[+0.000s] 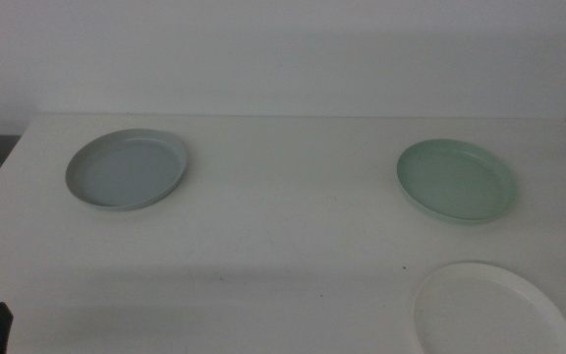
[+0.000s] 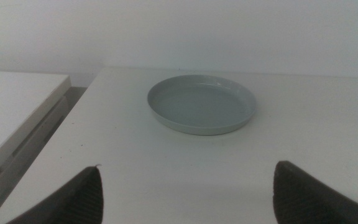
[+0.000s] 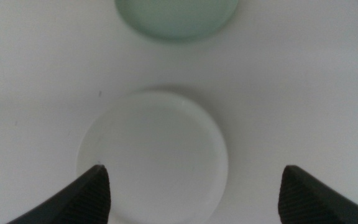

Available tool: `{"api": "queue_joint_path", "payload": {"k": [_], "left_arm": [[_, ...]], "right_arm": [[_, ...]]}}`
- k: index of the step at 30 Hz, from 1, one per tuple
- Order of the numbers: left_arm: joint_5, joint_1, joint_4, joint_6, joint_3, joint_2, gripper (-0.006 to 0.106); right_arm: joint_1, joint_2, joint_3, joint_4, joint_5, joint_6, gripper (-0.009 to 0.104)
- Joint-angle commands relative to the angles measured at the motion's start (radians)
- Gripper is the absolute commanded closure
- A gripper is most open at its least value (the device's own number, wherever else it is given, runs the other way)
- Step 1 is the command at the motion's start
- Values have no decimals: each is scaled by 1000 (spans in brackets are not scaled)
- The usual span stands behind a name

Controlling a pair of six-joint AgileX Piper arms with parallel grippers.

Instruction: Stack the three bowls on top of each other.

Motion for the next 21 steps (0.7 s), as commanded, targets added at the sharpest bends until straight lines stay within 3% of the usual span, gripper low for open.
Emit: {"api": "queue_joint_path", "payload": {"k": [1, 5, 21], "left_arm": [[-12, 1, 4, 1, 1, -4, 7], [-12, 1, 4, 1, 1, -4, 7], [-12, 1, 4, 1, 1, -4, 7]], "right_arm": [[-2, 32, -32, 15, 59, -3, 2], [-2, 45, -32, 53, 52, -3, 2], [-2, 50, -32, 66, 42, 54, 2]]}}
